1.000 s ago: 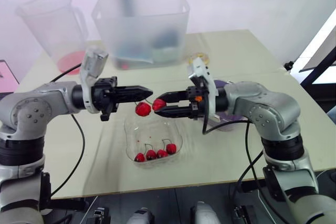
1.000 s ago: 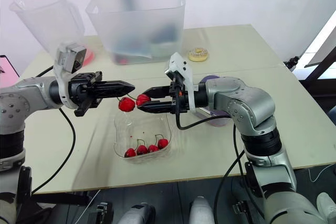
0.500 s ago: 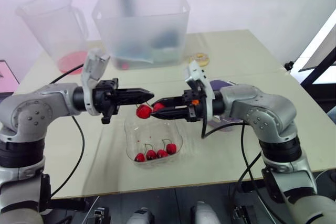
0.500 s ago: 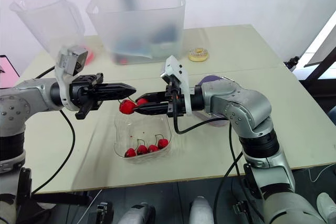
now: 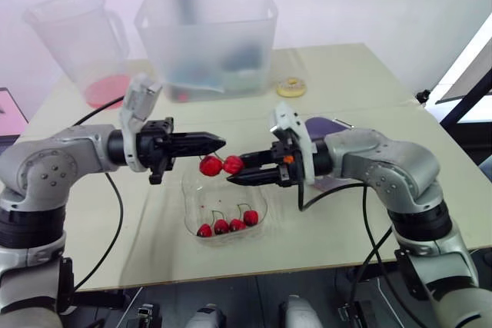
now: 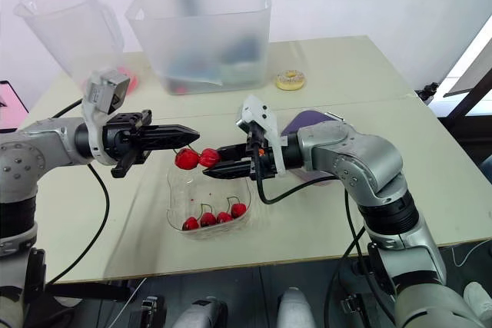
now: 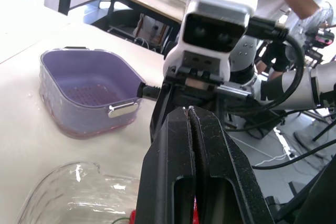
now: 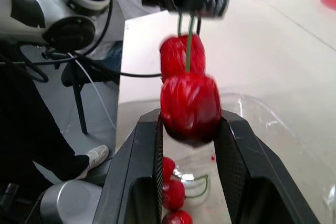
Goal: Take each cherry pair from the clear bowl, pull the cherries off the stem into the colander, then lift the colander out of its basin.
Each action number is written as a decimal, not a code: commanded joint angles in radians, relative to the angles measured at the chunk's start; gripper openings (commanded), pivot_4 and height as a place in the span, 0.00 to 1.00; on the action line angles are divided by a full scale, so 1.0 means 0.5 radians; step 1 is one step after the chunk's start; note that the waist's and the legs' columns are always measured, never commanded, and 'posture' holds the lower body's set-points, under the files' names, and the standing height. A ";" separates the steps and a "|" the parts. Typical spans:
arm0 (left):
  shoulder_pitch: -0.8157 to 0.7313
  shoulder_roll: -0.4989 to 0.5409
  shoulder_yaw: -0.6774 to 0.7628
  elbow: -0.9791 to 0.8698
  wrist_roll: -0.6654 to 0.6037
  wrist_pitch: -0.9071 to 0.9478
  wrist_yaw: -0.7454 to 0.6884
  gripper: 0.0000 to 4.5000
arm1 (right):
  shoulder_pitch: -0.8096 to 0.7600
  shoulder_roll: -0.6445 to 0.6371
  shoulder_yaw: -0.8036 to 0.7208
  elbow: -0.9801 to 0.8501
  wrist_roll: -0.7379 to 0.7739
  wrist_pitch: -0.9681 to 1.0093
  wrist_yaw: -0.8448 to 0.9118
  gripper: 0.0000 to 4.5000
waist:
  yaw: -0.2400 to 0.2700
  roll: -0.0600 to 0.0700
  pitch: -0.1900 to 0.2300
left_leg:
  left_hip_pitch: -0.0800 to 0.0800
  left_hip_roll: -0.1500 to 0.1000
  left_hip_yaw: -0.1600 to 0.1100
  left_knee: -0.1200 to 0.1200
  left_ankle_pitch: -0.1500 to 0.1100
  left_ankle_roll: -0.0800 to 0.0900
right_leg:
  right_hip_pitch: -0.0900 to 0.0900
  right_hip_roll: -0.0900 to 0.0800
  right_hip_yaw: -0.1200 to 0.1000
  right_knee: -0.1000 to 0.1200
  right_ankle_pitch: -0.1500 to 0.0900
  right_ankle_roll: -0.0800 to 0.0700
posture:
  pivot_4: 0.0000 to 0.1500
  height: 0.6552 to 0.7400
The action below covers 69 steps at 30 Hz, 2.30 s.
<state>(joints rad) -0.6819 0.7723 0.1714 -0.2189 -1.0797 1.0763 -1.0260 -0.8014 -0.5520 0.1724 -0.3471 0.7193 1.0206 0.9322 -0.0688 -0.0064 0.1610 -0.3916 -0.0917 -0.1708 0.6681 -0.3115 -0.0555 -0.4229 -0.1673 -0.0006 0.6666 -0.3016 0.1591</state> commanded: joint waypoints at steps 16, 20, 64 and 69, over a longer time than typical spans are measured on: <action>-0.059 -0.023 -0.001 -0.020 0.001 -0.047 -0.007 0.00 | -0.066 0.048 -0.150 -0.044 0.170 -0.029 -0.011 0.71 | 0.001 0.000 0.000 | 0.000 0.000 0.000 0.000 0.000 0.000 | 0.000 0.000 0.000 0.000 0.000 0.000 | 1.00 1.00; -0.048 -0.026 0.001 -0.023 0.008 -0.053 -0.016 0.00 | -0.064 0.058 -0.116 -0.045 0.150 -0.025 -0.033 0.71 | 0.000 0.000 0.000 | 0.000 0.000 0.000 0.000 0.000 0.000 | 0.000 0.000 0.000 0.000 0.000 0.000 | 1.00 1.00; -0.034 -0.028 -0.024 -0.004 0.081 -0.129 -0.067 0.00 | 0.138 -0.210 -0.079 0.195 0.020 -0.147 0.204 0.09 | 0.002 -0.001 0.000 | 0.000 -0.001 0.002 0.001 0.000 0.000 | 0.001 0.000 0.000 -0.001 0.000 0.000 | 1.00 1.00; -0.029 -0.039 -0.014 -0.019 0.073 -0.125 -0.052 0.00 | 0.053 -0.337 -0.218 0.289 0.054 -0.163 0.321 0.09 | 0.002 -0.001 0.000 | 0.000 -0.001 0.003 0.001 0.000 0.000 | 0.001 0.001 0.000 -0.001 0.000 0.000 | 1.00 1.00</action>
<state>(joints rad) -0.6819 0.7462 0.1414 -0.2132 -1.0356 1.0321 -1.0564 -0.7355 -0.6938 0.1261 -0.2090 0.7381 0.9630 1.0686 -0.0676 -0.0067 0.1609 -0.3915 -0.0921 -0.1693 0.6686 -0.3115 -0.0555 -0.4223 -0.1670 -0.0007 0.6661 -0.3016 0.1591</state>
